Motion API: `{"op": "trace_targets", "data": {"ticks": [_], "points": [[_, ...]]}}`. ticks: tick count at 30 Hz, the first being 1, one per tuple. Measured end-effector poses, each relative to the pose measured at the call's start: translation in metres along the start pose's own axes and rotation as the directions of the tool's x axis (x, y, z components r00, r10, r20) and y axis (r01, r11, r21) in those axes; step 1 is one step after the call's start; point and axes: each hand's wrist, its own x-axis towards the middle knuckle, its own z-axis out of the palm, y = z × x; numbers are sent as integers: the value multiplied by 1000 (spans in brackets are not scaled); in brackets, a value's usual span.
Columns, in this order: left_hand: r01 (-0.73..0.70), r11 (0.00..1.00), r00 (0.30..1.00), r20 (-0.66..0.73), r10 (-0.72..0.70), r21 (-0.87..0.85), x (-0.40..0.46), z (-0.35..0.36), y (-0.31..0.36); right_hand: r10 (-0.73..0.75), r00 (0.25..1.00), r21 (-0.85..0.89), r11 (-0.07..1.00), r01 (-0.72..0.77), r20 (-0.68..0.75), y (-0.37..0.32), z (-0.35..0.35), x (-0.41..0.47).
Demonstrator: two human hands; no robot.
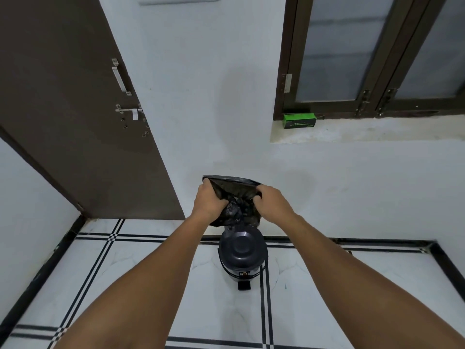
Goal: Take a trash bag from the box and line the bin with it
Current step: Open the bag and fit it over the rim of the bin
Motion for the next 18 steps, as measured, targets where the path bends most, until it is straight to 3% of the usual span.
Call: {"op": "trace_targets", "data": {"ticks": [3,5,7,9,13,16,18], "points": [[-17,985,999,44,25,-171,-3,6,3,135,980,316,945,-83,-145,-7,4,1],[-8,970,998,52,21,-241,-5,8,5,185,950,370,925,-82,-251,-10,4,2],[-22,971,999,37,32,-237,-4,8,6,158,946,290,954,-72,-283,-10,6,0],[-52,979,999,6,54,-199,-2,6,7,61,964,104,994,-35,-259,-7,5,-3],[-79,997,994,-70,80,22,0,-4,3,-56,987,-270,963,13,-153,4,1,-9],[-80,985,993,-68,91,151,0,-5,-2,18,981,-232,971,-64,-195,1,1,-9],[-70,987,994,-68,80,148,-1,0,-2,83,976,-143,983,-114,-203,-7,2,-8]]}}
